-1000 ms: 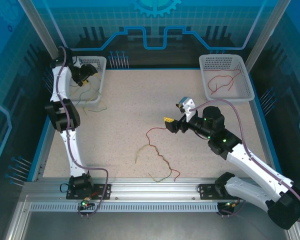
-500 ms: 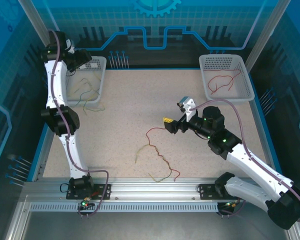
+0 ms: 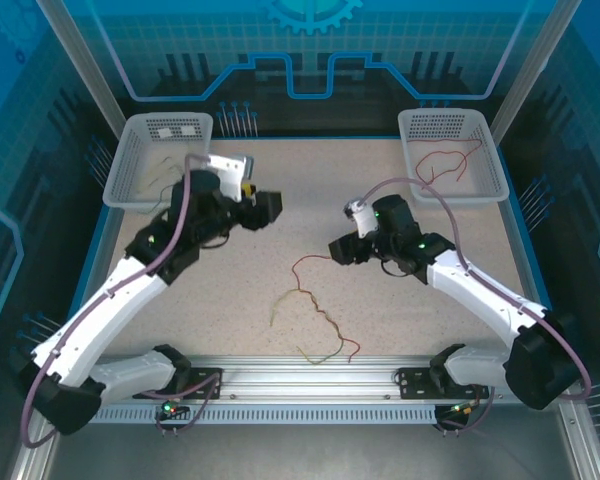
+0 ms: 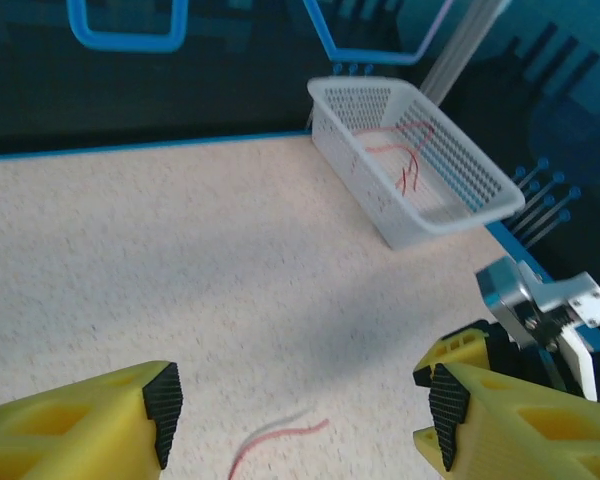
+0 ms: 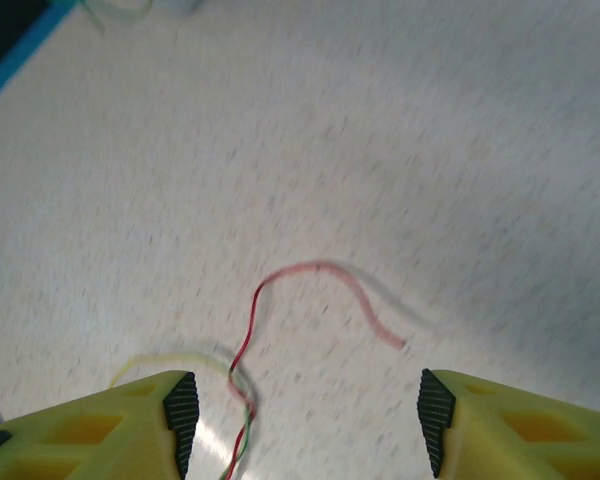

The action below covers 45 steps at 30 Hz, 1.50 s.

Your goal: Untangle the cables

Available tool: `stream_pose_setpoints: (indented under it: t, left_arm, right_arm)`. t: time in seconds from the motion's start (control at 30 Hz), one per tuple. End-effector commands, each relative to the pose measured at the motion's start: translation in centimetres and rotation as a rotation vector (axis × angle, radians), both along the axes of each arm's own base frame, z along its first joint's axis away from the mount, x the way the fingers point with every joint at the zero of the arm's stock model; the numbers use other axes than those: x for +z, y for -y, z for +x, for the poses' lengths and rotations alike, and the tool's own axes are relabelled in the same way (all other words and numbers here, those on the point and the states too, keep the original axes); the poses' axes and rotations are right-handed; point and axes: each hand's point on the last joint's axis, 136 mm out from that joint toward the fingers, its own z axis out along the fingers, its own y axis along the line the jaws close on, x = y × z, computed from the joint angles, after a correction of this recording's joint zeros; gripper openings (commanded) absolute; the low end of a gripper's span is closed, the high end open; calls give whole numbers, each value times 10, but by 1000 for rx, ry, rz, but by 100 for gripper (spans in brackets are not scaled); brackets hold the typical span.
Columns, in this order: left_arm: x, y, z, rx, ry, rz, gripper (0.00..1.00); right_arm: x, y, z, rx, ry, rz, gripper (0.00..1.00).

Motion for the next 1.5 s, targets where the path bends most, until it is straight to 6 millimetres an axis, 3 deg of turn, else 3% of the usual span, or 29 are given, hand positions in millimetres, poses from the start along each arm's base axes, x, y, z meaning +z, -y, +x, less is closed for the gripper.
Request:
stream_pose_setpoints:
  t: [0.0, 0.07, 0.17, 0.23, 0.33, 0.43, 0.6, 0.67, 0.73, 0.83, 1.1, 1.33, 1.47]
  left_arm:
    - [-56, 4, -15, 4, -77, 34, 67]
    - [-86, 2, -33, -16, -161, 17, 66]
    - [-125, -1, -52, -27, -267, 5, 66]
    - [-150, -3, -60, -28, -294, -2, 67]
    - [-179, -4, -65, -35, -326, 12, 67]
    - [-198, -11, -64, 6, -363, 37, 68]
    - [-207, -7, -56, 30, -370, 23, 70]
    - [-212, -10, -52, 59, -374, 30, 70]
    - [-216, -11, -50, 72, -379, 35, 71]
    - [-218, -10, -48, 80, -386, 30, 72]
    - [-213, -7, -51, 27, -357, 53, 78]
    - [-189, 15, -55, -102, -267, -48, 80]
    - [-186, 13, -52, -93, -249, -39, 79]
  right_arm:
    - [-34, 3, -47, 51, -133, -160, 63]
    - [-59, 2, -68, 81, -164, -195, 63]
    - [-77, -6, -86, 130, -146, -236, 67]
    - [-90, -5, -84, 121, -120, -280, 72]
    - [-104, -8, -80, 139, -123, -321, 71]
    - [-115, -11, -78, 166, -116, -385, 74]
    - [-132, -30, -78, 248, -112, -465, 75]
    - [-138, -37, -76, 268, -95, -509, 71]
    - [-148, -38, -74, 273, -90, -554, 57]
    - [-146, -48, -66, 270, -67, -549, 31]
    - [-125, -51, -63, 282, 37, -481, 0]
    - [-66, -50, -65, 296, 170, -218, 0]
    - [-35, -44, -71, 330, 252, -89, 0]
